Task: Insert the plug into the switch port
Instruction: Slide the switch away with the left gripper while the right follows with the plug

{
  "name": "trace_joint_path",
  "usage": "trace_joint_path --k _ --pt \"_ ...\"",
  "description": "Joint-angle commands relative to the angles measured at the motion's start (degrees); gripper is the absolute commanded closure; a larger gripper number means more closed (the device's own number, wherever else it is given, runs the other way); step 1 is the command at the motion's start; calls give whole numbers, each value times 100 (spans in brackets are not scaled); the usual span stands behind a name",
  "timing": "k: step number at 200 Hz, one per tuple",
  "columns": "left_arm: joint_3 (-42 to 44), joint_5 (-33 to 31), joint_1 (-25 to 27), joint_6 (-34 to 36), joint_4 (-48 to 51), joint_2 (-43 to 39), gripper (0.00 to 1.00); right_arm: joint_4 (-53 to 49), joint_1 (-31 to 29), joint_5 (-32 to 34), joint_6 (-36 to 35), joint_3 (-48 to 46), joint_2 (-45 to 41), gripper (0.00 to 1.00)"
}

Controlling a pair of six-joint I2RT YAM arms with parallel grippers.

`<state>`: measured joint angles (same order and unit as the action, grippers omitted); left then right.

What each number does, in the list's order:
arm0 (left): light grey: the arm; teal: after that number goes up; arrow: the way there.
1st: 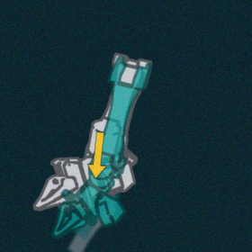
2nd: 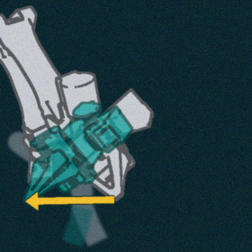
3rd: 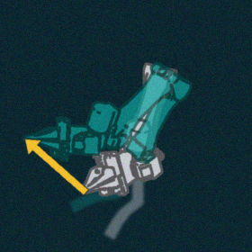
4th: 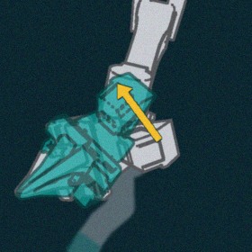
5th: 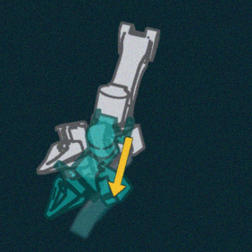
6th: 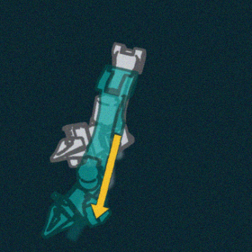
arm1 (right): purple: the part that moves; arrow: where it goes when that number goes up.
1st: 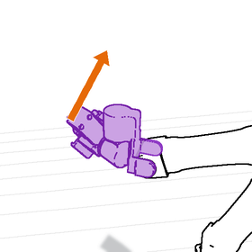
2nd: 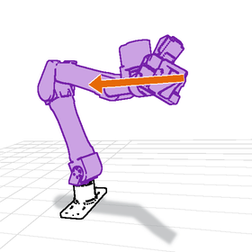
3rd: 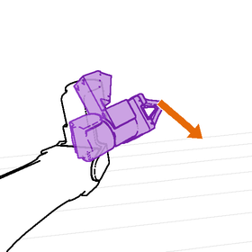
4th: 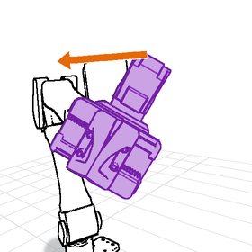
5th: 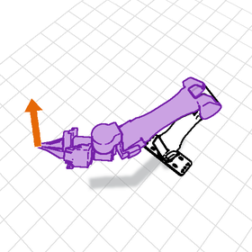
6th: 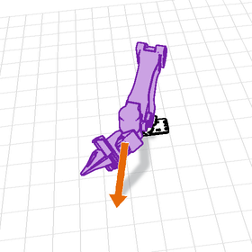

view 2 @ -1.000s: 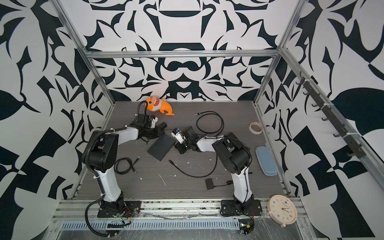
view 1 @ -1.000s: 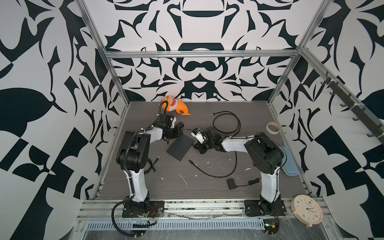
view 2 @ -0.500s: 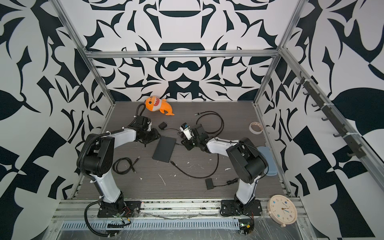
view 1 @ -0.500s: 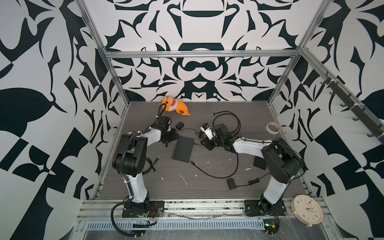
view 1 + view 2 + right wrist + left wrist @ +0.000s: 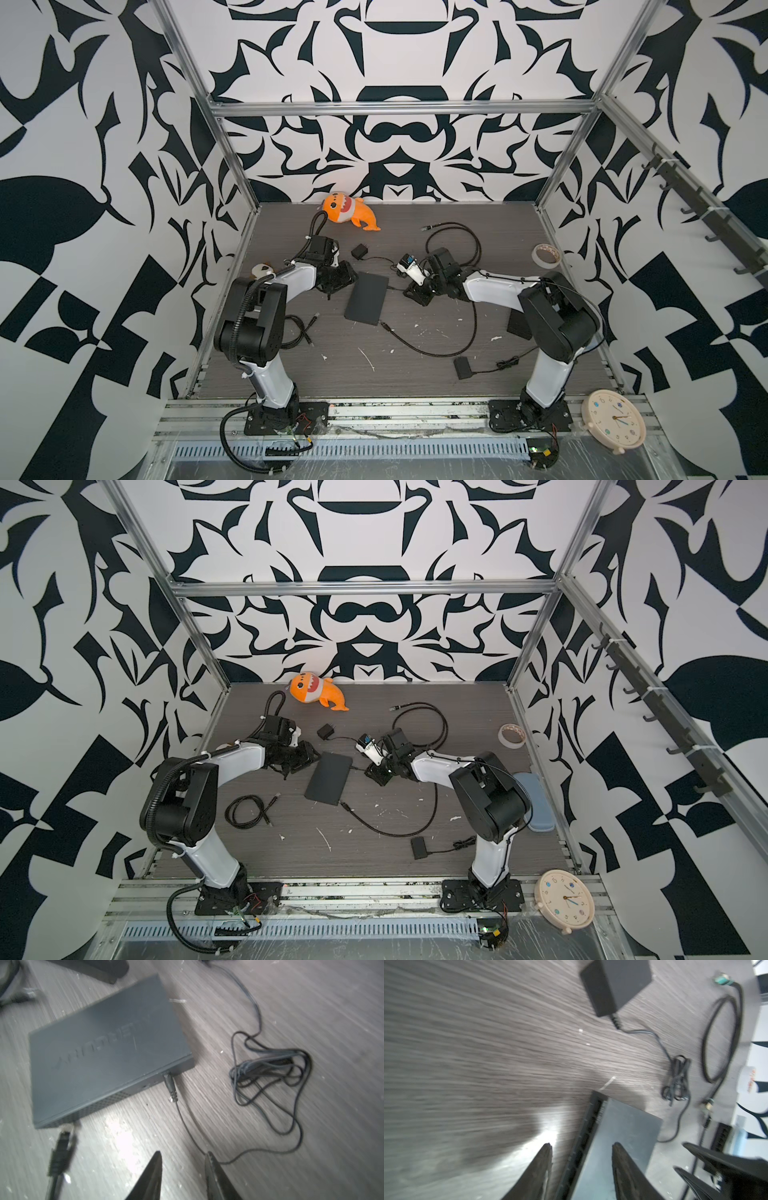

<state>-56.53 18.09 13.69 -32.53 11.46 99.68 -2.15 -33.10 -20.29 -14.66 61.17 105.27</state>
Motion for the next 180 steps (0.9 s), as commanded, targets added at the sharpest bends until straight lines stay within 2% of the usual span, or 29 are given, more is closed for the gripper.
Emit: trace_joint_path --k 1,45,109,165,180 --pt "-6 269 99 51 59 -12 48 -975 -21 -141 -1144 957 112 64" --pt "-95 371 216 87 56 239 48 -1475 -20 -287 -1684 1539 583 68" --pt "-84 380 234 98 102 284 50 -1415 -99 -653 -1760 1706 902 70" --pt "-87 433 314 116 119 283 53 -1310 -171 -536 -1756 1810 1137 70" --pt "-90 444 335 116 126 289 54 -1340 -170 -449 -1794 1878 1237 73"
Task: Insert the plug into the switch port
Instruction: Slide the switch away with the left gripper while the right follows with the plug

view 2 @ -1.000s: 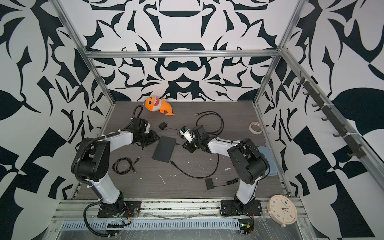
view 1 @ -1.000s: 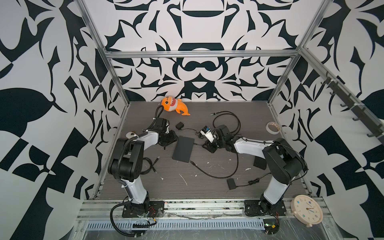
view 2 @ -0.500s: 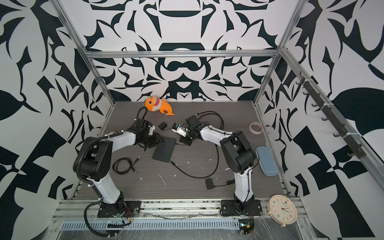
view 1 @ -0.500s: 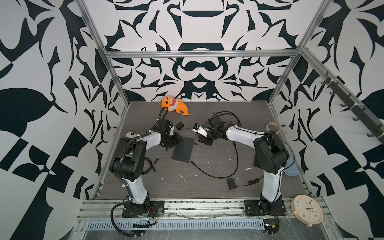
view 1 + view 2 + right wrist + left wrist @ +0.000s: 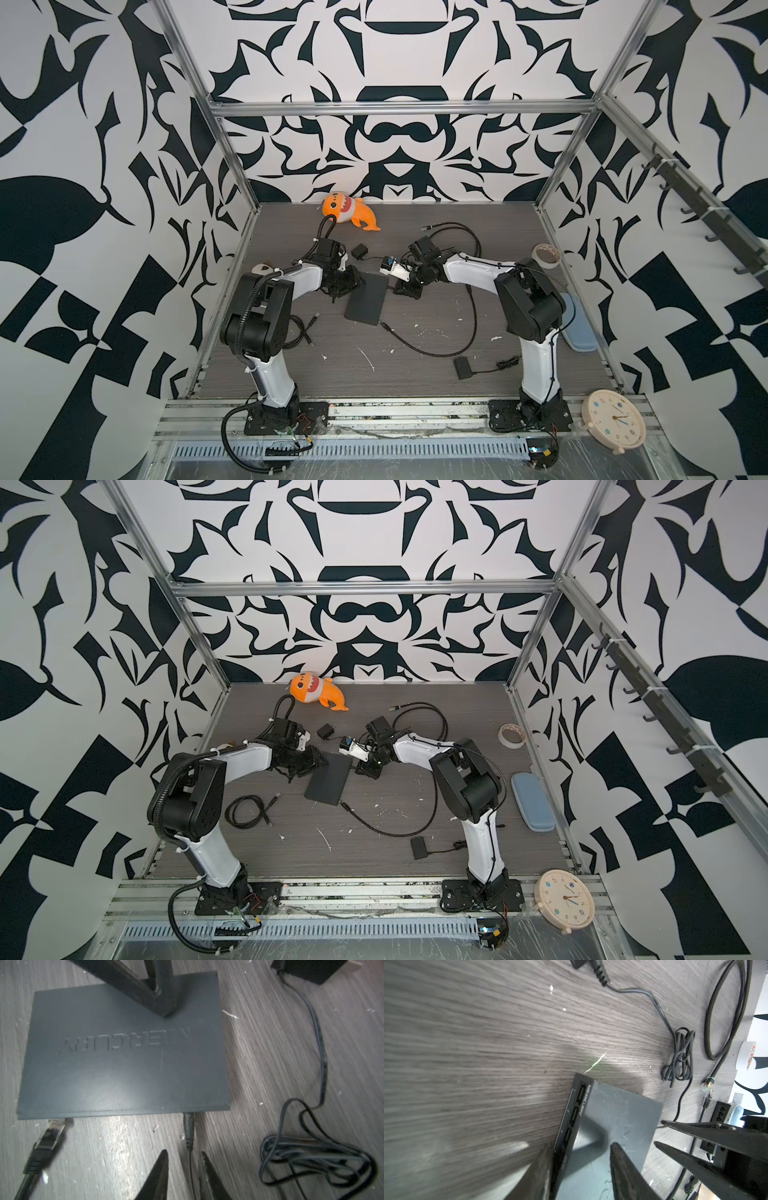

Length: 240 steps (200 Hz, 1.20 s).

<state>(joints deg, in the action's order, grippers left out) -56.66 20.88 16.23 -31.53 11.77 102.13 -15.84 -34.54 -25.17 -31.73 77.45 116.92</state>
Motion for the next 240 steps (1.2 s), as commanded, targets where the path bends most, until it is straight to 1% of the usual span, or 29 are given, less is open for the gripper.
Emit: trace_joint_path --k 1,15,34,87,131,160,177,188,201,224,240 --pt "-75 167 77 20 96 44 54 28 -26 47 -88 256 79 73" --pt "-80 178 87 15 97 53 55 -7 -31 173 -114 322 169 77" --pt "-103 301 109 52 104 104 59 -57 -40 291 -189 376 247 82" --pt "-207 536 244 103 260 170 67 -140 -44 114 -380 443 322 97" --pt "-246 683 322 155 258 220 71 -38 -144 -244 -431 675 475 100" --pt "-238 614 333 93 221 164 71 6 -298 -278 -361 954 628 100" --pt "-185 498 318 18 134 64 71 186 -301 -372 -243 941 602 97" --pt "-191 418 233 -19 141 13 71 348 -245 -306 -149 822 516 93" --pt "-209 317 98 -69 113 -60 71 294 -169 -213 -127 744 398 85" --pt "-407 -184 -139 46 378 -164 64 255 -20 16 -153 477 80 67" --pt "-498 -304 -400 70 423 -242 55 253 135 120 -108 267 -146 61"
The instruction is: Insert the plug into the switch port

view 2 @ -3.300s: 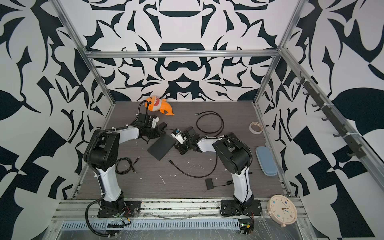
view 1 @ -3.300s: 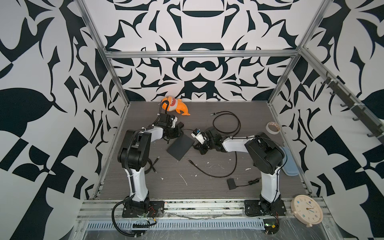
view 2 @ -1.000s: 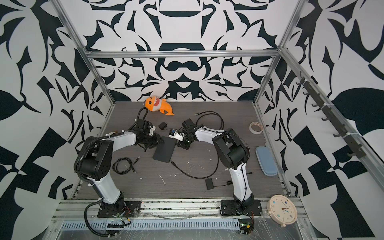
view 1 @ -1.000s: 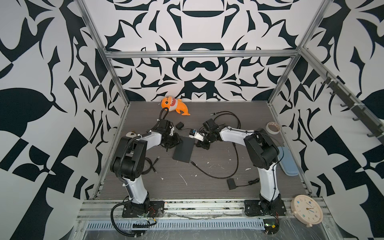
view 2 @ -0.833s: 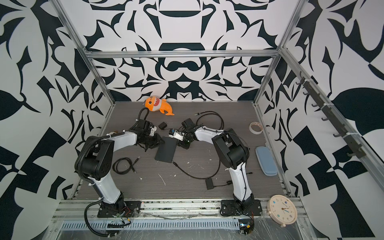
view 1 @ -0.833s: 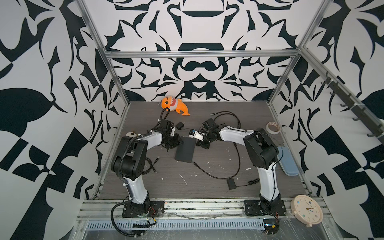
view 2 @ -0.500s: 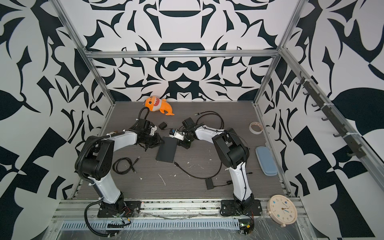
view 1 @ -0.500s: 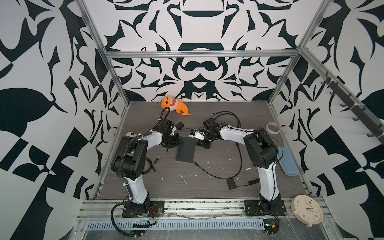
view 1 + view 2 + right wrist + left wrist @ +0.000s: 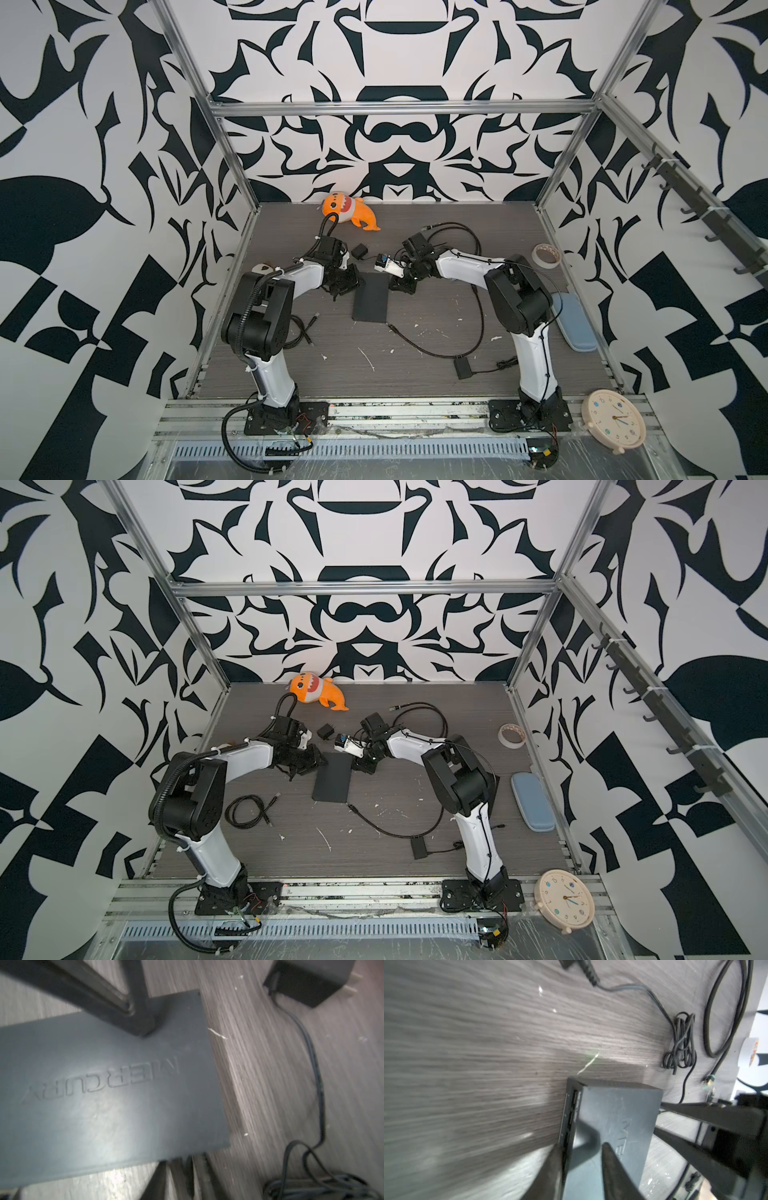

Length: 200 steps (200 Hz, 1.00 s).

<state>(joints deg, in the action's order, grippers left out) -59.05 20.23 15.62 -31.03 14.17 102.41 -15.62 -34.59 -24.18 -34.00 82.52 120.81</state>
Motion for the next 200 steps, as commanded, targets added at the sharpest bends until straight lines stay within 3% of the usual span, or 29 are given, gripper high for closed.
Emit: trace_joint_path --k 1,28,54,95,120,168,200 --pt "-271 -239 -362 19 182 -272 55 228 147 29 120 -247 -547 61" --pt "-479 -772 -699 190 513 -483 47 124 318 322 235 -607 -974 57" --pt "-739 -1424 -704 709 1333 -835 51 425 339 429 719 -1225 -1630 56" --pt "-856 -1997 -700 1936 2672 -1268 57 1777 324 648 2983 -2400 -2608 56" --pt "-789 -2128 -700 2165 2996 -1322 57 1757 248 778 4172 -2634 -2868 55" --pt "99 -217 -466 737 1572 -1777 55 2525 -359 913 6406 -3045 -3023 44" --pt "245 -157 92 323 1226 -1514 51 3126 -676 1324 7256 -2900 -2446 43"
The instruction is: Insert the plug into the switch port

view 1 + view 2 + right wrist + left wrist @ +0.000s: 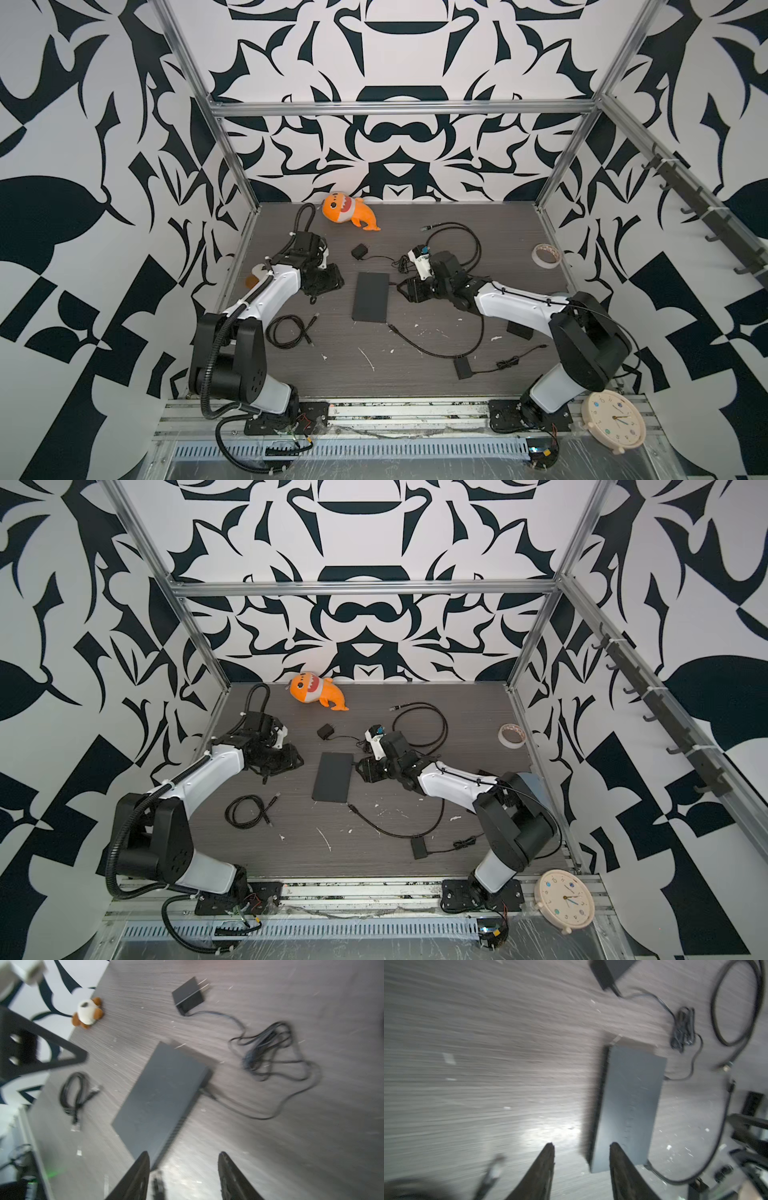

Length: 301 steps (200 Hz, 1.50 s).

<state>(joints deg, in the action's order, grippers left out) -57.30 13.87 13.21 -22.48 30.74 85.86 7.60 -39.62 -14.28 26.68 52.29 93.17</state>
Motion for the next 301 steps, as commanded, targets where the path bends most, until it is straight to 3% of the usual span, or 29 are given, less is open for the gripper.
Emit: trace_joint_path --k 1,51,120,163,186,233,301 --pt "65 469 340 -535 -438 154 51 823 -180 336 1211 128 339 43" --pt "195 301 626 -679 -753 628 50 1287 -353 382 1652 575 1347 44" --pt "492 714 980 -951 -1360 1071 55 925 -363 249 1382 1717 2332 63" --pt "-128 655 980 -881 -1237 1459 56 421 -24 31 1129 2882 3103 66" --pt "-503 200 912 -776 -933 1387 50 396 333 -348 1132 3182 3367 65" --pt "-199 -563 553 -809 -488 569 42 -125 449 -986 340 2795 2795 51" --pt "902 -9 594 -1420 -1342 375 43 156 280 -1165 346 1887 2312 49"
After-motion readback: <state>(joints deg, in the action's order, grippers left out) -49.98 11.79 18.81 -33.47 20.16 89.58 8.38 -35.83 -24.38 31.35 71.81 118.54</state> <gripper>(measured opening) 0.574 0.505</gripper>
